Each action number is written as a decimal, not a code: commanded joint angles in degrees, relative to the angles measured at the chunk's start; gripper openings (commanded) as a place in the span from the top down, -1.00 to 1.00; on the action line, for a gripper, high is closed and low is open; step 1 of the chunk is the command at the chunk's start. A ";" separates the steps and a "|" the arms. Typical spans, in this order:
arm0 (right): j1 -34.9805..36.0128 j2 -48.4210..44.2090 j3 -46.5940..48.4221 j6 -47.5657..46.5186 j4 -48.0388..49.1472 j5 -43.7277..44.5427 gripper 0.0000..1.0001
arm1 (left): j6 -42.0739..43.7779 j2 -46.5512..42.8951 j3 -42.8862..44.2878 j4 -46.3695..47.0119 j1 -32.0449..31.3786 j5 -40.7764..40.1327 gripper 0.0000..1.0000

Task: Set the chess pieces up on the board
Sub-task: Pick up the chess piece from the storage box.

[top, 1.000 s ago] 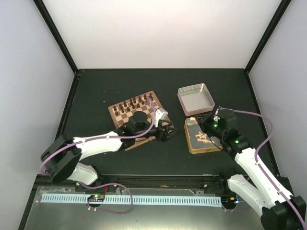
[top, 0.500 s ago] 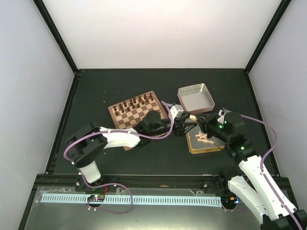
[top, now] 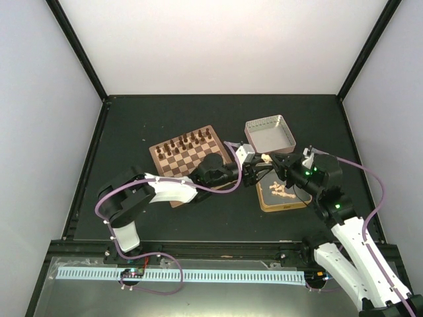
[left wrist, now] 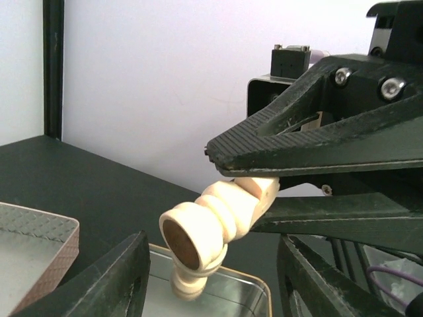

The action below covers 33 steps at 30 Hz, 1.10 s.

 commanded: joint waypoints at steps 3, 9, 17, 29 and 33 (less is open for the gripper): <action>-0.13 -0.23 1.09 1.36 2.58 -1.96 0.75 | 5.98 2.13 4.82 0.41 -0.44 0.48 -0.01; -0.21 -0.17 1.24 1.20 2.54 -2.14 0.75 | 8.17 2.37 6.43 -1.42 -0.44 -0.96 0.27; -0.26 0.49 1.45 0.51 3.01 -2.12 0.74 | 7.87 1.96 6.10 -1.61 -0.44 -1.94 0.72; -0.26 4.16 7.91 -18.11 -5.43 4.10 0.75 | 5.58 -5.69 -2.13 -6.95 -0.44 -2.96 0.97; -0.18 8.86 11.48 -28.41 -9.98 5.28 0.75 | 3.96 -13.47 -7.11 -15.23 -0.20 -6.53 0.97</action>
